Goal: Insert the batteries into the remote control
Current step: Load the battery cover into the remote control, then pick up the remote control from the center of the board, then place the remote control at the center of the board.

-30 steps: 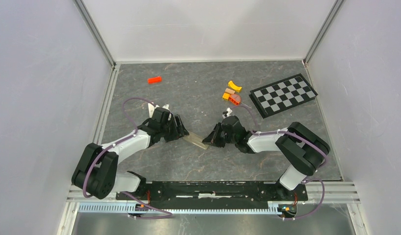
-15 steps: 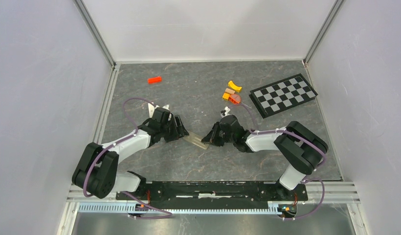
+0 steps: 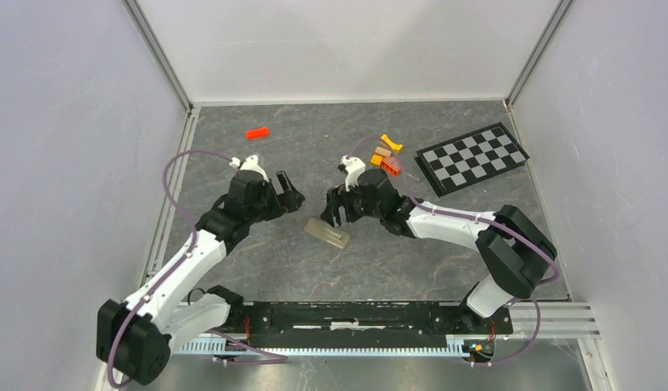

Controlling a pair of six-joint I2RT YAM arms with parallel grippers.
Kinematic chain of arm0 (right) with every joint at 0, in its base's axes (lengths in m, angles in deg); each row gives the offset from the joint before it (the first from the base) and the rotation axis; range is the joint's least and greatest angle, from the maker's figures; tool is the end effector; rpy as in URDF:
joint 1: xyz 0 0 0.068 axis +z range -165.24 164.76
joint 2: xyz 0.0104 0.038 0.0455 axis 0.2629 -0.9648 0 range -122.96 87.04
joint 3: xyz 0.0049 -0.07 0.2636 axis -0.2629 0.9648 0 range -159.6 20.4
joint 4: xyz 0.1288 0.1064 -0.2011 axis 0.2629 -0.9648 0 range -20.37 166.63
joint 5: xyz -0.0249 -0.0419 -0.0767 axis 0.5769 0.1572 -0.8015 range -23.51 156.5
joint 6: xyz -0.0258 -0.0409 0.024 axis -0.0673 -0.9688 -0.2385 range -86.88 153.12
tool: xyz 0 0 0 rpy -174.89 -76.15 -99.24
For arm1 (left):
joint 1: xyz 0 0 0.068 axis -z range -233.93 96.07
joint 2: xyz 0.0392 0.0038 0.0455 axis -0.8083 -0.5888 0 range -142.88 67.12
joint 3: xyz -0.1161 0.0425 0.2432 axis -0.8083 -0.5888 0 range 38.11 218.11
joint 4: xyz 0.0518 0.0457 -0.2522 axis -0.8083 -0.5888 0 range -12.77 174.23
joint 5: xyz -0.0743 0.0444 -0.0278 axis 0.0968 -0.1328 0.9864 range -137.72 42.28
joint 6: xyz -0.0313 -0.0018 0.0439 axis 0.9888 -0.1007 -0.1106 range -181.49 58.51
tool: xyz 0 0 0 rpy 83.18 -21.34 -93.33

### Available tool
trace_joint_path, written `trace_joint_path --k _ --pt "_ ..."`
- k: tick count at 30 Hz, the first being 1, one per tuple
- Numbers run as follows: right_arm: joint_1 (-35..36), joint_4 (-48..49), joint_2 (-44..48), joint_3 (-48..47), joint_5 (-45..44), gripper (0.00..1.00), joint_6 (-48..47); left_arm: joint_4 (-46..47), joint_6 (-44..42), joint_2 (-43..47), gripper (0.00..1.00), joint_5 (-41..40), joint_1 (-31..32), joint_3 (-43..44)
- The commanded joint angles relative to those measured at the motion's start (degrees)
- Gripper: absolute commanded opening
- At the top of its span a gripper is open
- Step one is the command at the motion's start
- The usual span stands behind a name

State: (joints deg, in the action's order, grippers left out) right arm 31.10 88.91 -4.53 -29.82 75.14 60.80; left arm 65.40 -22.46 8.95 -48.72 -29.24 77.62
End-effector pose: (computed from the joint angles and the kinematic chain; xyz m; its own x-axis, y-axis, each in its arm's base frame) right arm 0.2351 0.2542 0.2075 -0.6715 -0.0385 -0.7400 -0.5579 0.6835 0.4707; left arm 0.1993 -0.0910 0.2495 -0.6846 -0.3783 -0.6231 -0.0336 0.8703 -0.4915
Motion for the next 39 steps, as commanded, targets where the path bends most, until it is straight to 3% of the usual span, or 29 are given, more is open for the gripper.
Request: trace_joint_path --k 1,6,12,18,22,25,30,34,39 --pt "3.7 -8.8 -1.8 -1.5 -3.5 0.89 -22.5 -8.0 -7.3 5.4 1.0 -10.1 -0.7 4.3" --pt "7.8 -10.0 -6.0 -3.3 -6.6 0.88 -30.0 -11.7 -8.5 10.1 1.0 -15.7 -1.7 5.8" --pt "9.1 -7.5 -9.6 -4.8 -11.6 0.85 -29.0 -11.9 -9.6 9.4 1.0 -12.1 -1.7 7.4" --pt "10.2 -8.0 -12.7 -6.3 -20.0 0.59 -24.8 -14.6 -9.7 6.5 1.0 -13.6 -1.7 9.0" --pt "10.3 -8.1 -11.0 -5.0 -25.0 0.37 -21.0 -15.3 -9.3 6.2 1.0 -13.6 -1.7 9.4" --pt "9.8 -7.2 -6.4 -3.0 -27.2 0.29 -17.6 -15.3 -9.2 6.4 1.0 -13.9 -1.7 9.7" --pt "5.2 -9.8 2.3 0.4 -31.1 0.27 -11.9 -15.7 -11.8 5.9 1.0 -13.7 -1.7 10.7" --pt "-2.7 -11.7 9.1 6.1 -31.7 0.27 -8.9 -15.9 -10.5 2.3 1.0 -13.8 -1.9 12.2" --pt "-11.3 -16.2 11.6 11.1 -32.2 0.28 -6.6 -15.3 -8.5 -4.8 1.0 -15.0 -3.0 13.0"
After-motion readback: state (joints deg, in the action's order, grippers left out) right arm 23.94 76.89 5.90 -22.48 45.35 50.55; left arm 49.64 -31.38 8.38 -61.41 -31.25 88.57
